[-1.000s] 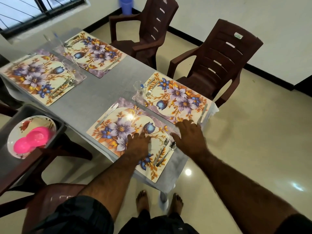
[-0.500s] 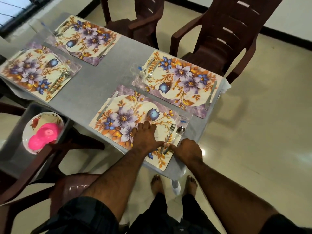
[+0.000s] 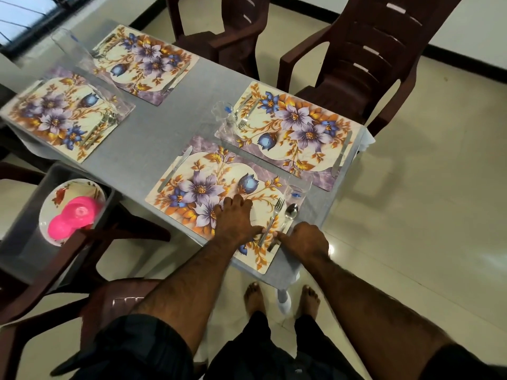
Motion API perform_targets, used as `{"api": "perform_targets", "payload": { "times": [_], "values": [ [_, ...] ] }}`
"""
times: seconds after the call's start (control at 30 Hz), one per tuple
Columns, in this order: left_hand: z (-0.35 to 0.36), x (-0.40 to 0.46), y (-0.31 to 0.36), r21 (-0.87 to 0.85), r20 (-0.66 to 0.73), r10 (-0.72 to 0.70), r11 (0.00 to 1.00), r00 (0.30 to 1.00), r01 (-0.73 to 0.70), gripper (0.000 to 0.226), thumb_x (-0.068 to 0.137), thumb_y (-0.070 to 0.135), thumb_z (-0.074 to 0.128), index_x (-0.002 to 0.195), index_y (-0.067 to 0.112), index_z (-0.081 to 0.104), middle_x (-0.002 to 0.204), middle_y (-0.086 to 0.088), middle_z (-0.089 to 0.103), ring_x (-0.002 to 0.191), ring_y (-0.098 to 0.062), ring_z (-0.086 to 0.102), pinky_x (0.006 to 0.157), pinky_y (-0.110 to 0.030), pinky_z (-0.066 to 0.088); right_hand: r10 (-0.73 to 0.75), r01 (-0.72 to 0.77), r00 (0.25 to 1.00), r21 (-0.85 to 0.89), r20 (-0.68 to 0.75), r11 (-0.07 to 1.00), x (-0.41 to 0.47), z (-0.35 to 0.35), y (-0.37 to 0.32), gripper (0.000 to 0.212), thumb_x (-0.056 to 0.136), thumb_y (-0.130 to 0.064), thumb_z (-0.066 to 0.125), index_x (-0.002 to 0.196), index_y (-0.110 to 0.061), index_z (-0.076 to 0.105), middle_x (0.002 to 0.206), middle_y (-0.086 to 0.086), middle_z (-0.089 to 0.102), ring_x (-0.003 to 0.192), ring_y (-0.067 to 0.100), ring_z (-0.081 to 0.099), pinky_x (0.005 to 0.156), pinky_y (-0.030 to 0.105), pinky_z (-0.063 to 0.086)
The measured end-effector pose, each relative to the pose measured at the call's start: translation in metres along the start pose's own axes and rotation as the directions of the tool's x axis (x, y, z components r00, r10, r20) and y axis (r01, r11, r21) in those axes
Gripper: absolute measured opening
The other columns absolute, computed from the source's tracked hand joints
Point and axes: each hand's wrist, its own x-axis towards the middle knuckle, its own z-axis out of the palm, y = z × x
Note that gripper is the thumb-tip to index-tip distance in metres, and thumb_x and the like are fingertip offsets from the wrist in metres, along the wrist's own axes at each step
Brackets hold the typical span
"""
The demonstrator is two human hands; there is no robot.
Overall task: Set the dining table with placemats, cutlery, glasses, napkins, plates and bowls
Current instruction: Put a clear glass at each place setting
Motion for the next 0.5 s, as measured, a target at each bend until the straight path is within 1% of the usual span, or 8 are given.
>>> {"api": "perform_targets", "payload": {
  "times": [0.1,0.17,0.23,0.27,0.33,0.4,0.43,0.5],
  "values": [
    [0.000,-0.006,-0.005,-0.022,-0.003,-0.002,1.000,1.000,0.002,0.088,0.078,0.079,0.067,0.147,0.028,0.046,0.155,-0.006,0.043,0.141,-0.032,0.039,0.113,-0.056,0.037,0.001,-0.001,1.000,-0.010,0.021,1.000,-0.001,-0.004,0.003,0.066,0.079,-0.089,0.054,0.092,-0.025,0.062,0.090,-0.005,0.069,0.073,0.011,0.062,0.064,0.027,0.052],
    [-0.003,-0.018,-0.009,-0.054,-0.014,-0.030,0.998,0.999,0.029,0.087,0.080,0.077,0.066,0.148,0.027,0.046,0.156,-0.006,0.044,0.142,-0.032,0.040,0.114,-0.055,0.036,-0.040,0.041,0.999,-0.032,0.023,0.999,-0.006,-0.012,0.007,0.069,0.078,-0.092,0.051,0.087,-0.025,0.062,0.082,-0.006,0.066,0.070,0.011,0.062,0.061,0.027,0.050],
    [-0.009,-0.033,-0.011,-0.068,-0.060,-0.061,0.996,0.996,0.057,0.082,0.083,0.077,0.063,0.146,0.026,0.049,0.153,-0.006,0.047,0.139,-0.032,0.043,0.113,-0.053,0.036,-0.112,0.113,0.994,-0.070,0.015,0.991,-0.011,-0.023,0.009,0.067,0.080,-0.091,0.049,0.083,-0.025,0.063,0.080,-0.004,0.067,0.070,0.013,0.065,0.064,0.029,0.055],
    [-0.012,-0.042,-0.012,-0.080,-0.078,-0.081,0.994,0.994,0.075,0.079,0.084,0.075,0.062,0.144,0.026,0.051,0.151,-0.006,0.048,0.138,-0.031,0.044,0.111,-0.052,0.037,-0.156,0.156,0.988,-0.083,0.009,0.984,-0.014,-0.028,0.011,0.064,0.082,-0.088,0.050,0.082,-0.025,0.063,0.081,-0.002,0.069,0.073,0.015,0.067,0.066,0.031,0.057],
    [-0.013,-0.069,-0.015,-0.131,-0.103,-0.159,0.981,0.982,0.145,0.072,0.085,0.067,0.063,0.143,0.026,0.054,0.149,-0.005,0.050,0.137,-0.031,0.045,0.110,-0.050,0.036,-0.288,0.289,0.957,-0.124,0.026,0.949,-0.023,-0.038,0.009,0.052,0.087,-0.077,0.055,0.086,-0.026,0.066,0.092,0.000,0.073,0.085,0.019,0.070,0.075,0.035,0.060],
    [-0.008,-0.099,-0.015,-0.167,-0.121,-0.241,0.961,0.963,0.219,0.069,0.083,0.062,0.062,0.140,0.025,0.057,0.147,-0.007,0.052,0.134,-0.033,0.048,0.106,-0.050,0.038,-0.407,0.413,0.911,-0.184,0.073,0.892,-0.033,-0.040,0.008,0.047,0.090,-0.068,0.056,0.104,-0.025,0.071,0.109,0.000,0.074,0.100,0.020,0.070,0.085,0.036,0.059],
    [-0.005,-0.116,-0.012,-0.192,-0.134,-0.280,0.948,0.951,0.252,0.068,0.081,0.061,0.062,0.138,0.024,0.059,0.145,-0.007,0.053,0.131,-0.035,0.050,0.104,-0.049,0.040,-0.473,0.483,0.876,-0.212,0.099,0.850,-0.040,-0.040,0.007,0.047,0.091,-0.065,0.057,0.112,-0.026,0.071,0.115,0.001,0.072,0.106,0.021,0.068,0.089,0.036,0.057],
    [0.004,-0.159,-0.001,-0.273,-0.128,-0.370,0.905,0.920,0.326,0.068,0.079,0.059,0.066,0.137,0.024,0.060,0.143,-0.005,0.054,0.131,-0.034,0.051,0.104,-0.047,0.040,-0.595,0.617,0.786,-0.243,0.167,0.748,-0.057,-0.037,0.006,0.044,0.091,-0.056,0.061,0.121,-0.025,0.069,0.124,0.002,0.067,0.116,0.024,0.064,0.095,0.037,0.054]
  ]
}}
